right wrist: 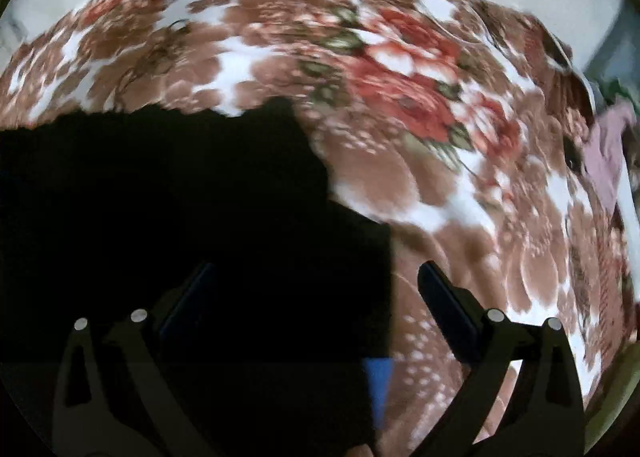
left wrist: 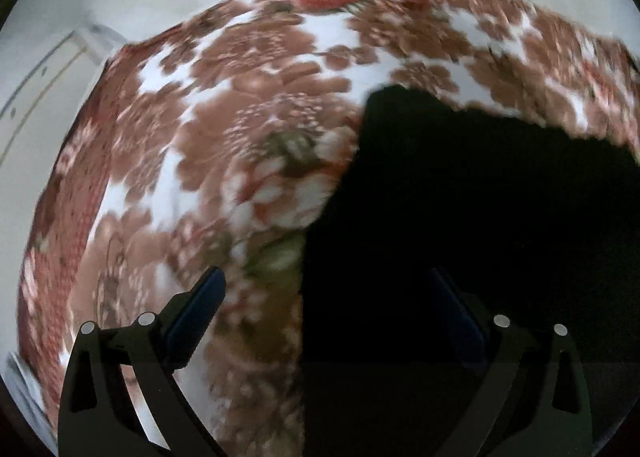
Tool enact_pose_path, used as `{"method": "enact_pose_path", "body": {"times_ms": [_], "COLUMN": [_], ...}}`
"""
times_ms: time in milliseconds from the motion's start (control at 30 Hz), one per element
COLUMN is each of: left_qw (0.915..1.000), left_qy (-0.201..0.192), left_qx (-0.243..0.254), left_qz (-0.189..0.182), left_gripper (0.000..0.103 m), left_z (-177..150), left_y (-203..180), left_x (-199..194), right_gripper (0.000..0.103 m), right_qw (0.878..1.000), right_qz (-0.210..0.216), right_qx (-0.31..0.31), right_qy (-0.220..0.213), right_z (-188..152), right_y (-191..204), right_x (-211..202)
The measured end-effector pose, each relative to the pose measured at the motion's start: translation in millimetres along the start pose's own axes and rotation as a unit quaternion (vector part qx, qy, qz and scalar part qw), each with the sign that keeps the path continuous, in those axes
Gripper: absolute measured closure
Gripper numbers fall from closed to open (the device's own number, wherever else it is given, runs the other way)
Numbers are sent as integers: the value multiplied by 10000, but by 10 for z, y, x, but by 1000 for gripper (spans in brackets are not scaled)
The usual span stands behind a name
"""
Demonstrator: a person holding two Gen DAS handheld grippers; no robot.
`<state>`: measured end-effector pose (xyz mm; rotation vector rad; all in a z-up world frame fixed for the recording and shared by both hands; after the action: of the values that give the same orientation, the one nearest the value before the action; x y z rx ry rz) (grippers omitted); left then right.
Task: Fold large clothes
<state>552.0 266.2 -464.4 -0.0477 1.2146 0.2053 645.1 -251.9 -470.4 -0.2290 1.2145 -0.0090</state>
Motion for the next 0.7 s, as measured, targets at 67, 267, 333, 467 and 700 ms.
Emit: {"method": "enact_pose_path", "body": {"times_ms": [67,267,333,467,700], "left_qw": [9979,9884,9855,9807,9611], "left_qy": [-332,-600,-529,-365,-165], "left_qx": [-337,-1053,-1226,-1495,-2330], "left_qz": [-436,-919,-1048,-1207,-1475], "left_gripper": [6,6,6,6,6], "left_z": [-14,-492,-727,-1248,-2107], "left_y": [46,43,-44,-179,-248], "left_x": [-286,-912,-960,-1001,-877], "right_gripper": [5,5,5,5,5], "right_qw": [9998,9977,9965,9941,9918], "right_qz": [43,551,667,862,1102], "right_qx": [-78,-28,-142,-381,-501], "right_qy": [-195,-403,-493,-535,-413], "right_z": [-1,-112,-132,-232,-507], "right_y": [13,308,473,775,1179], "right_x": [-198,-625,-741,-898,-941]}}
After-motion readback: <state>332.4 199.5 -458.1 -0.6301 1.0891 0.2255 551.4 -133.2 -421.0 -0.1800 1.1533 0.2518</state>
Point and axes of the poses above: each gripper's, at about its wrist camera, not at the fingertips, and x roughly the way its jaws point, y to its left, z to its top, the point moved 10 cm from there along x, roughly the way its jaws point, and after that the axes turned 10 degrees about y, right-handed, at the moved point
